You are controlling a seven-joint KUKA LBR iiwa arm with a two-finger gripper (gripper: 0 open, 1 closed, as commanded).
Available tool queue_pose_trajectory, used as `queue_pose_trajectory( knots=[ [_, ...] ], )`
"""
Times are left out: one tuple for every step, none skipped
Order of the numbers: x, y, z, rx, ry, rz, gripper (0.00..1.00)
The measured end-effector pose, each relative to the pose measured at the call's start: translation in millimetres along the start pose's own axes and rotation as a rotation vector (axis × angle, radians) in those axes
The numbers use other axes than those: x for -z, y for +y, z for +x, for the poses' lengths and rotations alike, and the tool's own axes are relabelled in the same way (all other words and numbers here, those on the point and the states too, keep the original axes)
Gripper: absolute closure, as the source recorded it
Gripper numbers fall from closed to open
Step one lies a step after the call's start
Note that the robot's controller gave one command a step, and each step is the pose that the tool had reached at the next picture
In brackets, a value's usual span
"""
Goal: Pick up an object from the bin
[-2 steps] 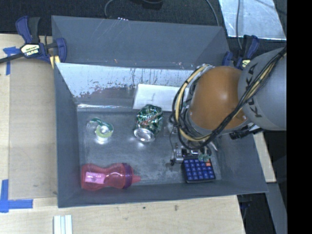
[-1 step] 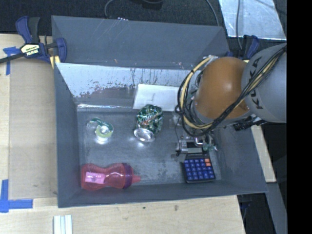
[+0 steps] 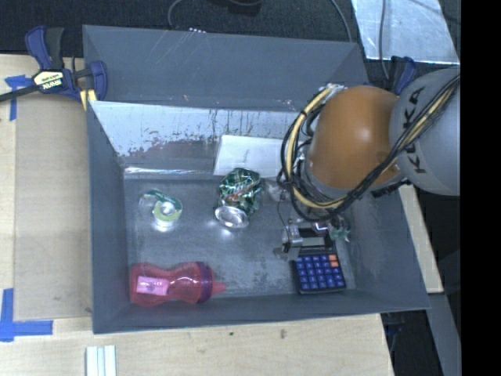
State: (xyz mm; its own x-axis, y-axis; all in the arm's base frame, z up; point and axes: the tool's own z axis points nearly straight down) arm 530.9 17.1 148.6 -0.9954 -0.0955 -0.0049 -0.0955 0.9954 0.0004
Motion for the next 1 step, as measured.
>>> queue_pose_trajectory(
  knots=[
    [19.4,-1.4,-4.6,-0.19,-0.003,0.002,0.0]
  ],
)
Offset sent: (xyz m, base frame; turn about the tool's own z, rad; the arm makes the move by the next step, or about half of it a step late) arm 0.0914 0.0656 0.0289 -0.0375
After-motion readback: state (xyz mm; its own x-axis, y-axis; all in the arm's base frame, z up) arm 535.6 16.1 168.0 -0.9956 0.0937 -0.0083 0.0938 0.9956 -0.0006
